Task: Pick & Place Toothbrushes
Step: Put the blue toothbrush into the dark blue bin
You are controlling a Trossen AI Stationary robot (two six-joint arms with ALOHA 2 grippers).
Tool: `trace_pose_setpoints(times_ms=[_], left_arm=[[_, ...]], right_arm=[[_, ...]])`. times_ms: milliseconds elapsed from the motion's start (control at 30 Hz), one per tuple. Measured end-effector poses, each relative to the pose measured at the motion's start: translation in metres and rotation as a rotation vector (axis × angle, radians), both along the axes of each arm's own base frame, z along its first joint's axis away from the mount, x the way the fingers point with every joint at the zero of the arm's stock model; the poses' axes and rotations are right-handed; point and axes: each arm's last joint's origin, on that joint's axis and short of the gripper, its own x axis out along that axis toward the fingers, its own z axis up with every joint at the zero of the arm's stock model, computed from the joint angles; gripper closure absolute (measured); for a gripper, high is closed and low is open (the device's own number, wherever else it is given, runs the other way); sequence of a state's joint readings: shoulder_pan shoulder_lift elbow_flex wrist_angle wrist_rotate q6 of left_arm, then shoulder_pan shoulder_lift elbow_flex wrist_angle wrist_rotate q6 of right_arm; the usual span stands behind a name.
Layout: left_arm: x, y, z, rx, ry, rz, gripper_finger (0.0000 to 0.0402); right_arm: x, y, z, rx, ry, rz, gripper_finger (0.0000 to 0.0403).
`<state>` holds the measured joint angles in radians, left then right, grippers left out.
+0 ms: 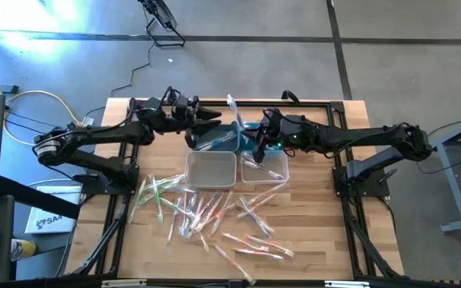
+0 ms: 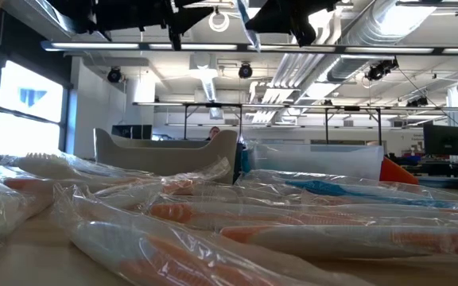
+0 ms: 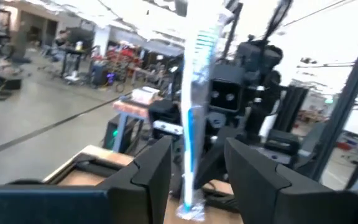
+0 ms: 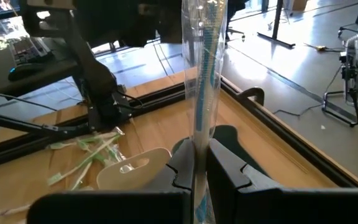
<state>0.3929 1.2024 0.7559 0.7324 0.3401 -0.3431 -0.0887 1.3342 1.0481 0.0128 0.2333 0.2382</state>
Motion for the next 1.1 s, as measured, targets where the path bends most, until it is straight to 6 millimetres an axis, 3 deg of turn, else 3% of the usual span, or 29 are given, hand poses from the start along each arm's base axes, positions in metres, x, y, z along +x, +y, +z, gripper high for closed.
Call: trace_pose_setpoints(times_ms=[333, 833, 1100], left_arm=[[0.009, -0.003, -0.004, 0.005, -0.026, -0.007, 0.0259], [0.014, -0.01, -0.009, -0.014, 0.021, -0.036, 0.0259], [0.017, -0.012, -0.013, -0.025, 0.044, -0.048, 0.0259]], right_arm=[[0.004, 0.002, -0.004, 0.012, 0.009, 0.034, 0.039], [0.036, 0.009, -0.033, 0.042, 0.006, 0.08, 0.039], [0.041, 0.009, -0.039, 0.065, 0.001, 0.076, 0.039]])
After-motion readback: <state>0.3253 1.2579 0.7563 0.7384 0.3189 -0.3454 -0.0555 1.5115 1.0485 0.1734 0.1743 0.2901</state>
